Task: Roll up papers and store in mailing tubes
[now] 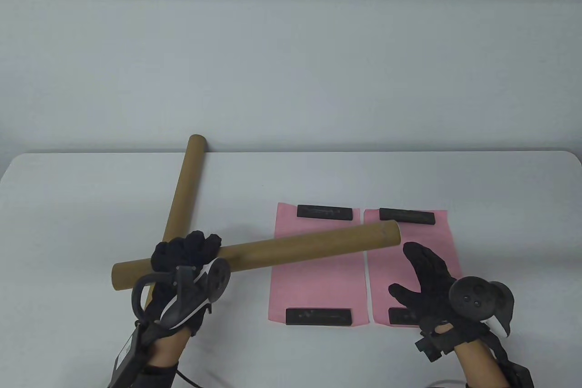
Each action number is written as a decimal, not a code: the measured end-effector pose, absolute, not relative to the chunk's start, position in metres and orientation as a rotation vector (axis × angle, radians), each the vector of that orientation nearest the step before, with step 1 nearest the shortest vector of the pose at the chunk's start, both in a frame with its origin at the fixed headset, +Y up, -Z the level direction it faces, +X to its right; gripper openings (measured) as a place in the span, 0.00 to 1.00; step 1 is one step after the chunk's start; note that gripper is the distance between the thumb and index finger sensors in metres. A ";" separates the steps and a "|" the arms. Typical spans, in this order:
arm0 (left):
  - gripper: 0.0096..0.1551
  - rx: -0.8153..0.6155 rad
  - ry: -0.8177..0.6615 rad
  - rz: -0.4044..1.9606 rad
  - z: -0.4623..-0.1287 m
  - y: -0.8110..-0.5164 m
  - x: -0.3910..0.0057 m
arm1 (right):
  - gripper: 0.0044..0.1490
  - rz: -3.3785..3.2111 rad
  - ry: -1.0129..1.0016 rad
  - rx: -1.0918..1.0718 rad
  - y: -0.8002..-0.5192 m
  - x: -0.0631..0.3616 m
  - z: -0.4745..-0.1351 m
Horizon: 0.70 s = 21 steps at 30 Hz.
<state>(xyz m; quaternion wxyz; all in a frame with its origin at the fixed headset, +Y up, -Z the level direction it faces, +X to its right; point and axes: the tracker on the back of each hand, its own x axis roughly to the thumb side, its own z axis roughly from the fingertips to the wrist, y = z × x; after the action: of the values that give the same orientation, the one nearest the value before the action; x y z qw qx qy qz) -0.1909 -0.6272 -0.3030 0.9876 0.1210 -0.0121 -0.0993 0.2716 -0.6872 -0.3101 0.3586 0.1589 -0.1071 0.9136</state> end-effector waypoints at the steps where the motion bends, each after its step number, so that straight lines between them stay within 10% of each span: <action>1: 0.46 0.259 -0.027 -0.199 -0.300 -0.627 -0.192 | 0.62 2.319 -0.256 0.419 -0.688 0.272 -0.311; 21: 0.40 0.171 0.052 -0.006 -0.325 -0.663 -0.245 | 0.45 1.676 0.091 0.857 -0.678 0.224 -0.297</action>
<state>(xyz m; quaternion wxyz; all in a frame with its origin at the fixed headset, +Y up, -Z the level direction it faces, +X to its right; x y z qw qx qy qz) -0.2448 -0.6633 -0.3255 0.9960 0.0855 0.0258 -0.0028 0.2236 -0.6779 -0.2969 0.5879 0.3680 0.0389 0.7193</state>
